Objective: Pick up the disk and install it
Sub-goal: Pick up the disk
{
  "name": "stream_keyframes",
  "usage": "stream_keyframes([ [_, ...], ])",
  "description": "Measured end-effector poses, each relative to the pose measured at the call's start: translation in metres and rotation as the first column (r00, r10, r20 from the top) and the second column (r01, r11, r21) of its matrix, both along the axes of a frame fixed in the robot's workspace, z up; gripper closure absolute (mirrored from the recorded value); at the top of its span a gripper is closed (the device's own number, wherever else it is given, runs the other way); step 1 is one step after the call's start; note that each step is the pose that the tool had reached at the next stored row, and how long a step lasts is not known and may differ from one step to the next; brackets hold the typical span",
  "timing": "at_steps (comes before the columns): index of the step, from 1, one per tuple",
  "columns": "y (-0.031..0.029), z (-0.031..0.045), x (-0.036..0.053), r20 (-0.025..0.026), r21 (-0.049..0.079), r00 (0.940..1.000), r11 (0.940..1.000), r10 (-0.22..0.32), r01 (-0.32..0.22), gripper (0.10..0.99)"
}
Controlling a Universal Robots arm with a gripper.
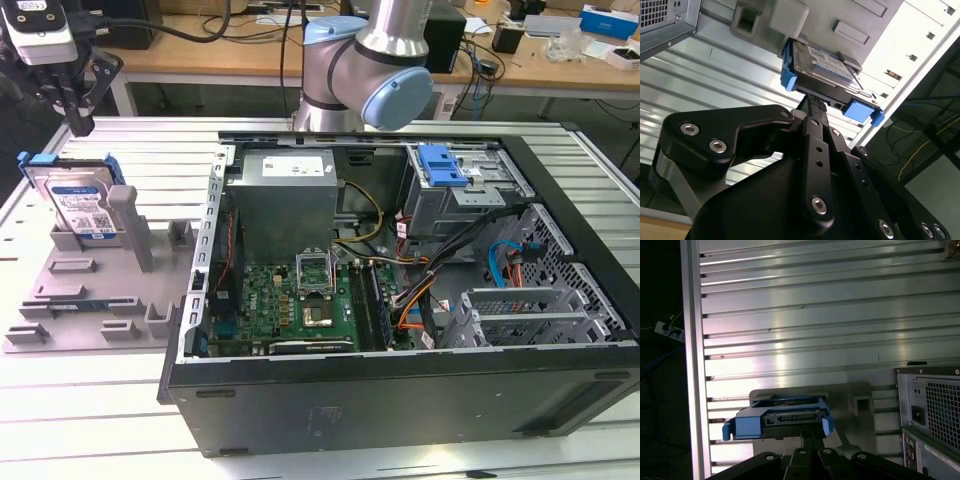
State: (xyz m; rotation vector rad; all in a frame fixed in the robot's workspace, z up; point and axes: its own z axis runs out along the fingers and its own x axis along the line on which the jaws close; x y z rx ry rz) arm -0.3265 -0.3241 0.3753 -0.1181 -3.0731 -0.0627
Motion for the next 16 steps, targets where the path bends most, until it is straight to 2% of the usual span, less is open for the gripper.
stream_keyframes([
  [6,0.0,0.0,0.0,-0.0005,0.0,1.0,1.0,0.003,-0.003,0.98],
  [7,-0.0001,-0.0002,0.0001,-0.0004,0.0,0.9985,0.9985,0.054,-0.054,0.98],
  [8,0.0,-0.0004,0.0,-0.0004,0.0,0.9939,0.9939,0.11,-0.11,0.98],
  [10,0.0,-0.0014,0.0,0.0001,0.0,0.9835,0.9835,0.181,-0.181,0.98],
  [11,0.0,-0.0018,0.0,0.0023,-0.001,0.9766,0.9766,0.215,-0.215,0.98],
  [15,0.0,-0.0023,0.0,0.0057,-0.001,0.9564,0.9564,0.292,-0.292,0.98],
  [16,0.0,-0.0024,0.0,0.0059,-0.002,0.9485,0.9485,0.317,-0.317,0.98],
])
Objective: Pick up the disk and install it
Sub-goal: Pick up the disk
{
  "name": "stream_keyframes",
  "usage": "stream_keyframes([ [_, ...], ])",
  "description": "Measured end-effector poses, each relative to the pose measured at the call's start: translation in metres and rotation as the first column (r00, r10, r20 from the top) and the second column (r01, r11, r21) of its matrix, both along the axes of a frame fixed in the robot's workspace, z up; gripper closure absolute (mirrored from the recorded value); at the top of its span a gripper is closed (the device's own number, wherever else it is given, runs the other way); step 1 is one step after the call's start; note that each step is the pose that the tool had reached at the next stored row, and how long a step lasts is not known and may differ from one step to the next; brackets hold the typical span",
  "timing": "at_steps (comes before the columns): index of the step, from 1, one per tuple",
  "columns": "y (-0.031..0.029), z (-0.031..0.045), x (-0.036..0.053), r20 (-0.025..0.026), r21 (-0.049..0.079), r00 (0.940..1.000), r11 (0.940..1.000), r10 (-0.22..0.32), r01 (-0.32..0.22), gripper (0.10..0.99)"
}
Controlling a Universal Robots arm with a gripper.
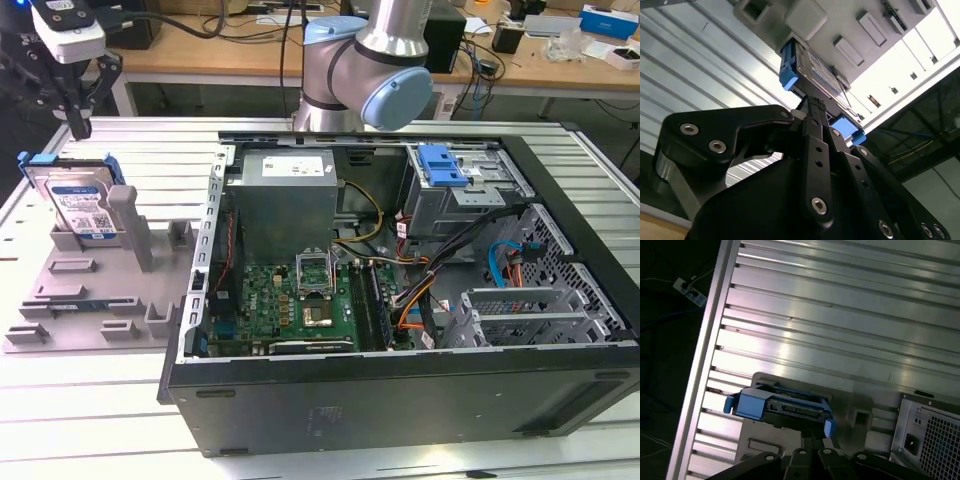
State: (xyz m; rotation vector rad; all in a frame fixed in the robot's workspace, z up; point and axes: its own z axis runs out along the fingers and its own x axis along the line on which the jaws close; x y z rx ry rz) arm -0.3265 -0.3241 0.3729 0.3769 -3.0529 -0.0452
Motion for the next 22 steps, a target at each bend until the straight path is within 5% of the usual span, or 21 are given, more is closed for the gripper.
stream_keyframes([
  [5,0.0,-0.0008,0.0,0.0022,0.0,0.9927,0.9927,0.121,-0.121,0.973],
  [9,0.0,-0.0018,0.0,0.0058,-0.001,0.9786,0.9786,0.206,-0.206,0.729],
  [10,0.0,-0.002,0.0,0.0068,-0.001,0.9752,0.9752,0.221,-0.221,0.729],
  [13,0.0,-0.0028,0.0,0.01,-0.002,0.9589,0.9589,0.284,-0.284,0.604],
  [19,0.0,-0.0035,0.0,0.0143,-0.003,0.9229,0.923,0.385,-0.385,0.604],
  [22,0.0,-0.0038,0.0,0.0169,-0.005,0.8971,0.8972,0.442,-0.442,0.604],
])
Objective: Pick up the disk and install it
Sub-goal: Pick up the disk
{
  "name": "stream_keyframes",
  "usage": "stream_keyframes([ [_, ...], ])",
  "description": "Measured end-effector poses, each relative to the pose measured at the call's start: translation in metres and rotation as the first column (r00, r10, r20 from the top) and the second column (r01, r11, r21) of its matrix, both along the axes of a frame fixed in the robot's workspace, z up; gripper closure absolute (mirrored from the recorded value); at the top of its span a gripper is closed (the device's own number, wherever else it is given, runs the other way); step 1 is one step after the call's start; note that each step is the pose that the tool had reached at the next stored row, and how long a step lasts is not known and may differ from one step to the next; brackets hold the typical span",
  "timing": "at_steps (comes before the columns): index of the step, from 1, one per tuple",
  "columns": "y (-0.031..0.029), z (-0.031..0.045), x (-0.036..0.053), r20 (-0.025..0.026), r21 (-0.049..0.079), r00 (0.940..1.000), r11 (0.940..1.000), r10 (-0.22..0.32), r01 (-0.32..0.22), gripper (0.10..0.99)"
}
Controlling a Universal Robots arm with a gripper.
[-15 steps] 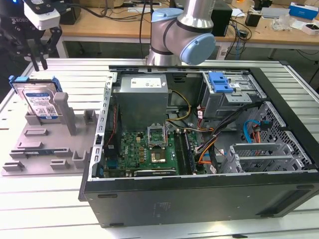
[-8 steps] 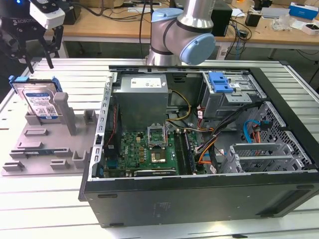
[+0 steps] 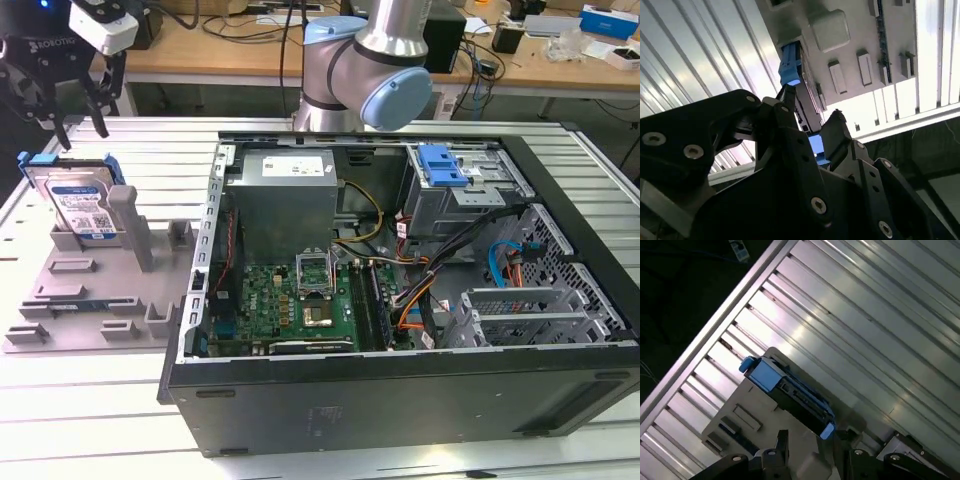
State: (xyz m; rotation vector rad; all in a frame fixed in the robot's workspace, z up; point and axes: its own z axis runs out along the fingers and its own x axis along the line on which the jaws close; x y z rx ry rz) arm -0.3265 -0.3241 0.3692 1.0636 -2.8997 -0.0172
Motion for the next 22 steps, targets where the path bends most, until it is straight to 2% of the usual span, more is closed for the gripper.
stream_keyframes([
  [1,0.0,-0.0004,0.0,0.0023,0.0,0.9992,0.9992,0.041,-0.041,0.604],
  [3,0.0,-0.0007,0.0,0.0035,0.0,0.9956,0.9956,0.094,-0.094,0.604],
  [6,0.0,-0.0011,0.0,0.0048,0.0,0.9866,0.9866,0.163,-0.163,0.604],
  [9,0.0,-0.0014,0.0,0.0056,0.0,0.9742,0.9742,0.225,-0.226,0.604],
  [12,0.0,-0.0019,0.0,0.0073,-0.001,0.9585,0.9585,0.285,-0.285,0.604],
  [15,0.0003,-0.0025,0.0,0.0087,-0.001,0.9458,0.9459,0.325,-0.325,0.604],
  [17,0.0005,-0.0027,0.0,0.0092,-0.002,0.9299,0.9299,0.368,-0.368,0.604],
  [19,0.0007,-0.003,0.0,0.0107,-0.002,0.9198,0.9198,0.392,-0.392,0.604],
  [21,0.0009,-0.0034,0.0,0.0152,-0.004,0.909,0.9092,0.416,-0.416,0.604],
  [22,0.0011,-0.0037,0.0,0.0216,-0.007,0.9008,0.9011,0.434,-0.434,0.604],
])
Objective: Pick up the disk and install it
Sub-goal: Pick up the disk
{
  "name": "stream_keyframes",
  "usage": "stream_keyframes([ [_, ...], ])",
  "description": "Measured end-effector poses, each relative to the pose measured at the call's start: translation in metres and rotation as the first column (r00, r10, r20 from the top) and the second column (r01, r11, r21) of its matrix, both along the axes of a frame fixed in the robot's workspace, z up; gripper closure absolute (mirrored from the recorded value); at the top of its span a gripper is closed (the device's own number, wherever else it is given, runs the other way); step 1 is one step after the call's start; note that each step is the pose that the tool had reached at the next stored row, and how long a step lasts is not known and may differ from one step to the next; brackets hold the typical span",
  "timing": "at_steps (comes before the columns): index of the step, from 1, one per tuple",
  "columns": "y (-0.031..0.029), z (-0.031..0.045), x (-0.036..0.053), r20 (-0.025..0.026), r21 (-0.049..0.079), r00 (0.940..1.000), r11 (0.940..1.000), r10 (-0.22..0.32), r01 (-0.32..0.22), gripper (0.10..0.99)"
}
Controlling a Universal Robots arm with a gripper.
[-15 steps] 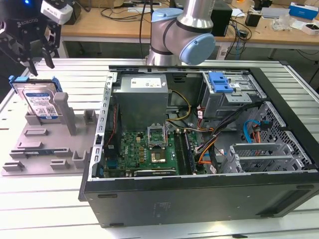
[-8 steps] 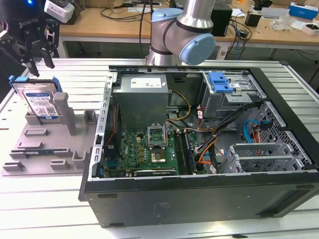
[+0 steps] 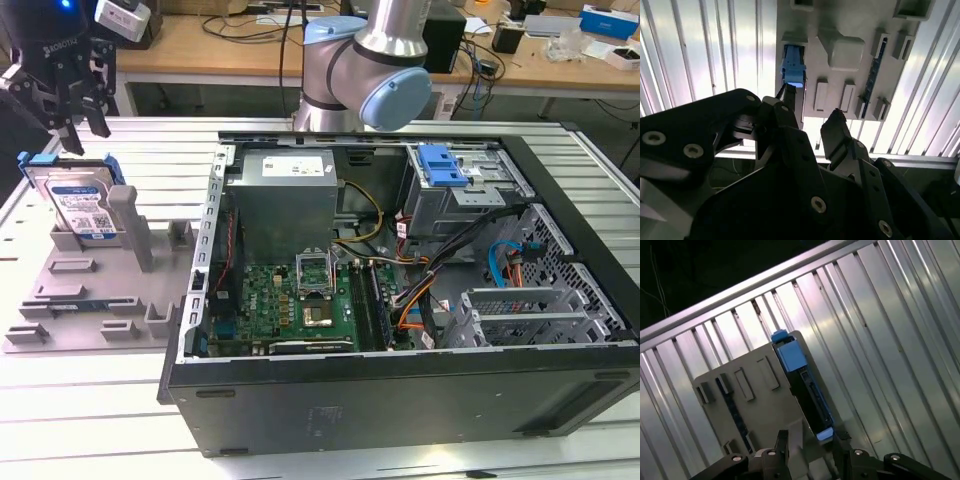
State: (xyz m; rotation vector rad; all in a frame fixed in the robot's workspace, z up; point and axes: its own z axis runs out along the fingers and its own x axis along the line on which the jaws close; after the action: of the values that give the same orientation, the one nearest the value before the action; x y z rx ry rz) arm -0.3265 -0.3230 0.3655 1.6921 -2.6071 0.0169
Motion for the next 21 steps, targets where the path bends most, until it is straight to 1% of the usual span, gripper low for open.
stream_keyframes([
  [4,0.0003,-0.0007,0.0001,0.0153,0.0,0.9987,0.9988,0.048,-0.048,0.604],
  [5,0.0004,-0.001,0.0,0.0208,-0.001,0.9976,0.9978,0.066,-0.066,0.604],
  [6,0.0005,-0.0012,0.0001,0.025,-0.001,0.9961,0.9964,0.084,-0.084,0.604],
  [7,0.0005,-0.0014,0.0001,0.0263,-0.001,0.995,0.9954,0.096,-0.096,0.604],
  [8,0.001,-0.0017,0.0,0.0279,-0.001,0.9922,0.9926,0.122,-0.122,0.604],
  [9,0.0013,-0.0018,-0.0001,0.0288,-0.001,0.9906,0.991,0.134,-0.134,0.604],
  [13,0.0013,-0.0018,0.0,0.0288,-0.001,0.9902,0.9907,0.136,-0.136,0.604],
  [14,0.0014,-0.0018,0.0,0.0289,-0.001,0.9887,0.9891,0.147,-0.147,0.604],
  [15,0.0014,-0.0019,0.0001,0.0289,-0.001,0.9855,0.9859,0.167,-0.167,0.604],
  [18,0.0014,-0.002,0.0,0.0288,-0.001,0.9724,0.9728,0.232,-0.232,0.604],
  [19,0.0014,-0.0021,0.0,0.0288,-0.001,0.9651,0.9655,0.26,-0.26,0.604],
  [21,0.0013,-0.0024,0.0,0.0288,-0.001,0.9551,0.9556,0.295,-0.295,0.604],
])
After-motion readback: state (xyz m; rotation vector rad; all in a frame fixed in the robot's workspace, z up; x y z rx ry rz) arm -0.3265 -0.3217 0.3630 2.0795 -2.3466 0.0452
